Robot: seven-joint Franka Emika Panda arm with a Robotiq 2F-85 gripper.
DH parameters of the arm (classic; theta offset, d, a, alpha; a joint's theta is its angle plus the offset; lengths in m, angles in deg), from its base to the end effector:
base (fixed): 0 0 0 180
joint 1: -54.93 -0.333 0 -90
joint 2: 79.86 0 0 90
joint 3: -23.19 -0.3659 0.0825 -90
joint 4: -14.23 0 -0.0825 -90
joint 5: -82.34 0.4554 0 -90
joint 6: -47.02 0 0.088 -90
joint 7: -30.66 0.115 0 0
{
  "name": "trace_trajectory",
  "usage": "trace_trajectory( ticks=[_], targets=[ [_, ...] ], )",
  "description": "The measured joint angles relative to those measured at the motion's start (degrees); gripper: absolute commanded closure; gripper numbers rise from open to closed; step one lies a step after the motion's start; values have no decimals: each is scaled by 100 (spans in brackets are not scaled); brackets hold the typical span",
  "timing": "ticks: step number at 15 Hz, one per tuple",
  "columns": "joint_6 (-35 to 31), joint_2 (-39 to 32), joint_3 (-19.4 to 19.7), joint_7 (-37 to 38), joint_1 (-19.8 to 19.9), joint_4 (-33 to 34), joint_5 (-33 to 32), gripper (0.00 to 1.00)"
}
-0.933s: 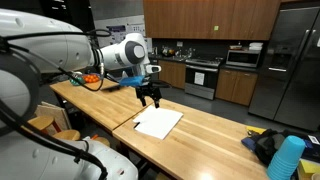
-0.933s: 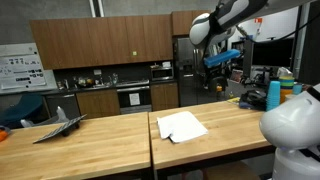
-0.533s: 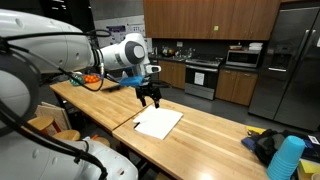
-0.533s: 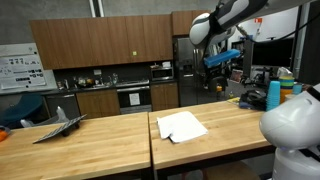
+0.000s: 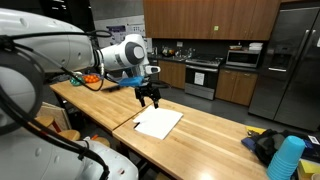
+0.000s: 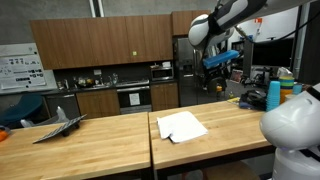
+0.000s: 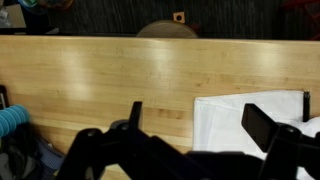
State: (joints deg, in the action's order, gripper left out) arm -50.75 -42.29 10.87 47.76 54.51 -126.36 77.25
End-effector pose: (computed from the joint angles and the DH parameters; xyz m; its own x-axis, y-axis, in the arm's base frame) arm 0.3750 0.0840 0.5242 0.9928 -0.1139 -0.0360 -0.1022 -0.9663 0.2361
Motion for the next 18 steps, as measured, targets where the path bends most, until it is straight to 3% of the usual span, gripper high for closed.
trace_trajectory(
  ticks=[12,18],
  targets=[
    [-193,-1129,-108,147,-298,731,158,0],
    [-1431,-1352,-103,794,-298,880,389,0]
  ],
)
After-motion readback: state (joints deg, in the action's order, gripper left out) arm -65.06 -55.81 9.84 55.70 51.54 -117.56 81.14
